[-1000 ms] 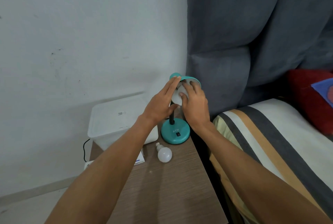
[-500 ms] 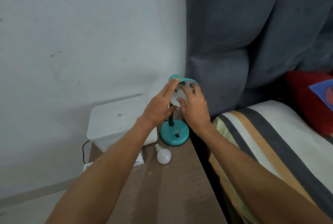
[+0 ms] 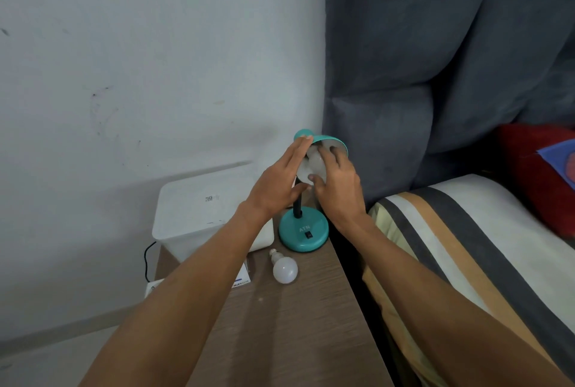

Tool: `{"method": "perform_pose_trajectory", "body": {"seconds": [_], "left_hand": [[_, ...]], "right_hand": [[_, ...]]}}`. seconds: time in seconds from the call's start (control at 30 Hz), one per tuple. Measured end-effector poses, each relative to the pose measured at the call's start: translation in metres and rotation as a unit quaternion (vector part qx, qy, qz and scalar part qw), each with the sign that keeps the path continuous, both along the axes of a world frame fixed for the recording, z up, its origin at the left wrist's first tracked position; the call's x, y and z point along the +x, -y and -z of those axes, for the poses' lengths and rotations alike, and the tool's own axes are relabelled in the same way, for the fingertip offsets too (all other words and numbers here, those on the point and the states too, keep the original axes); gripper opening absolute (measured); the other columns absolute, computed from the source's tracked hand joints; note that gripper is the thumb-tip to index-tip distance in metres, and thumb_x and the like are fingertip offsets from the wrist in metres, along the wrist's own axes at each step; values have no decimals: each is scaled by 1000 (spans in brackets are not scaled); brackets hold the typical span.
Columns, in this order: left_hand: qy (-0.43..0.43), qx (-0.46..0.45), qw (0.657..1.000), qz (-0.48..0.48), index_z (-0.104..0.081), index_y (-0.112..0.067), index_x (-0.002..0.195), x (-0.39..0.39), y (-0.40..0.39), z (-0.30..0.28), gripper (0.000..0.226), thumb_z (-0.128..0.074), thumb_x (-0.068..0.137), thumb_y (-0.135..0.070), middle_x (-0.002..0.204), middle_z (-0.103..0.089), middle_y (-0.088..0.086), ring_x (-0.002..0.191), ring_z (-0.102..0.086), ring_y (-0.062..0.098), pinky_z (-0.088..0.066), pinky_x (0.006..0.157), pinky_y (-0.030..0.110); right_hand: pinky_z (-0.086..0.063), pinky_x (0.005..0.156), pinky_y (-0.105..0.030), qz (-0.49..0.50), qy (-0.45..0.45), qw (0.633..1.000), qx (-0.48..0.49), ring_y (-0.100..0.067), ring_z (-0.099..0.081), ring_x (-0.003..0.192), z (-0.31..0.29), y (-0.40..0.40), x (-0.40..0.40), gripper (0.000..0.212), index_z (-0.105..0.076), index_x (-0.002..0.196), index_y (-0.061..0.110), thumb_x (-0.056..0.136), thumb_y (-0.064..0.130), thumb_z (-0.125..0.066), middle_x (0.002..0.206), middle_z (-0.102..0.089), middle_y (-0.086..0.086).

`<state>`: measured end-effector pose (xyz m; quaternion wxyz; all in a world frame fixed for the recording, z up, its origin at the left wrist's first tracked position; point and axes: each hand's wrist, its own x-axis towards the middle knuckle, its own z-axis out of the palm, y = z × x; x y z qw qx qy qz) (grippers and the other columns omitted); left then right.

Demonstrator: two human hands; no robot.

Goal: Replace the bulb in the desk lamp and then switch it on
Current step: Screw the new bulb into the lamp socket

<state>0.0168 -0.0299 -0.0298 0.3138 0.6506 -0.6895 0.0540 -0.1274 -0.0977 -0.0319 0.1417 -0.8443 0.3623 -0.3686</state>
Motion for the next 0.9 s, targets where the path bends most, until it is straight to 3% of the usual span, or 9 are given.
{"method": "perform_pose_trajectory", "body": {"seconds": [0.17,0.3,0.4,0.57,0.67,0.77,0.83,0.9], "left_hand": [[10,-1,1000,1,-20,-16,161,-1,1,-2,94,-79,88,-20,168,-26,6,142,-47,32,-54,104,43],[13,4,1000,2,-22,-14,161,-1,0,-4,94,-80,87,-18,167,-27,7,142,-46,32,-52,105,42],[9,8,1000,1,-21,-16,161,1,-1,-3,95,-80,87,-17,168,-26,6,141,-47,31,-53,105,44],[14,3,1000,1,-21,-16,161,0,0,-4,94,-80,87,-18,167,-27,7,143,-45,32,-54,102,46],[17,10,1000,0,-20,-16,161,-1,0,-5,99,-82,84,-12,167,-27,8,139,-49,35,-55,101,47],[11,7,1000,3,-20,-18,160,0,-1,-4,99,-81,83,-7,167,-27,7,140,-49,35,-54,103,47],[7,9,1000,2,-18,-20,160,0,-2,-3,99,-80,84,-7,168,-26,6,142,-47,33,-53,104,47],[6,12,1000,2,-18,-21,160,0,-2,-3,99,-80,84,-9,168,-26,5,144,-45,32,-53,104,48]], "right_hand": [[-54,82,-40,68,98,981,155,-36,-67,100,-10,4,1,47,-54,132,12,99,45,-49,109,-70,-17],[-52,86,-44,17,72,996,42,-35,-62,106,-12,-1,-2,39,-52,135,18,99,31,-55,133,-53,-14],[-52,87,-46,-8,-15,1000,6,-36,-58,112,-3,2,-4,55,-49,140,19,89,28,-70,139,-48,-14],[-53,83,-40,67,82,977,187,-35,-67,101,-11,3,2,50,-55,131,13,97,49,-51,110,-70,-17],[-55,88,-43,55,120,987,97,-32,-64,106,-17,-3,3,42,-53,133,12,99,36,-53,120,-65,-16],[-56,84,-47,-9,75,997,-35,-32,-61,108,-12,-2,0,39,-60,130,14,92,20,-65,128,-60,-13],[-55,85,-47,-24,7,998,-52,-34,-59,113,-8,0,-3,52,-57,134,14,85,17,-73,132,-58,-13],[-54,86,-44,-13,15,1000,-4,-34,-62,109,-7,1,-4,55,-54,138,15,87,21,-73,126,-63,-13]]}}
